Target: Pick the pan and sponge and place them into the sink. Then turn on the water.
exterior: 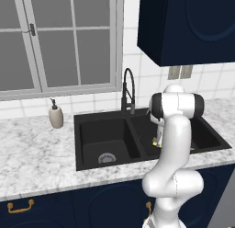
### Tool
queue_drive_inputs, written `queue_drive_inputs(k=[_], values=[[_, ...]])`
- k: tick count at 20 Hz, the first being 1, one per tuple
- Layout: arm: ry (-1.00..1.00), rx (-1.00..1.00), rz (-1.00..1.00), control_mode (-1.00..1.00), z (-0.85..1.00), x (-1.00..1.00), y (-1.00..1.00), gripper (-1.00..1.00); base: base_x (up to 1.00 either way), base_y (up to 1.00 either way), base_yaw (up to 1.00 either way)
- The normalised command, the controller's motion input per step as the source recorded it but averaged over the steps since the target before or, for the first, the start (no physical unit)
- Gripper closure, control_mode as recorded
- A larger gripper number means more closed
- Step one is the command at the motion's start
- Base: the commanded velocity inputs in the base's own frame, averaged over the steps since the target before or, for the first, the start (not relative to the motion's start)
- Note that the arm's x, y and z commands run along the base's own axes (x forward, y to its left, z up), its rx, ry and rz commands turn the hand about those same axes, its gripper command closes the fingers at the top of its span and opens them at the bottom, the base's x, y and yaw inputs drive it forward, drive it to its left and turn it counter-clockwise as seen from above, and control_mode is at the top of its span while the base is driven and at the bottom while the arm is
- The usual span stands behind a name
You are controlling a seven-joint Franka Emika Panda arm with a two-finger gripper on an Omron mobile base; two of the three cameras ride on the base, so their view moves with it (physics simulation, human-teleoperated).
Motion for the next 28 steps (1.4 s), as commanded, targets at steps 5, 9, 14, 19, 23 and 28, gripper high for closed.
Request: queue_drive_inputs(k=[5, 9, 14, 19, 23, 28], values=[[-0.02, -0.03, 0.00, -1.00, -0.35, 0.48, -0.24, 1.00, 0.00, 0.00, 0.00], [-0.03, -0.02, 0.00, -1.00, -0.05, 0.34, 0.00, 1.00, 0.00, 0.00, 0.00], [-0.06, 0.00, 0.00, -1.00, -0.08, 0.30, -0.01, 1.00, 0.00, 0.00, 0.00], [-0.04, 0.00, 0.00, -1.00, -0.15, 0.15, -0.03, 1.00, 0.00, 0.00, 0.00], [0.00, 0.00, 0.00, -1.00, -0.01, 0.00, 0.00, -1.00, 0.00, 0.00, 0.00], [0.00, 0.00, 0.00, -1.00, 0.00, 0.00, 0.00, -1.00, 0.00, 0.00, 0.00]])
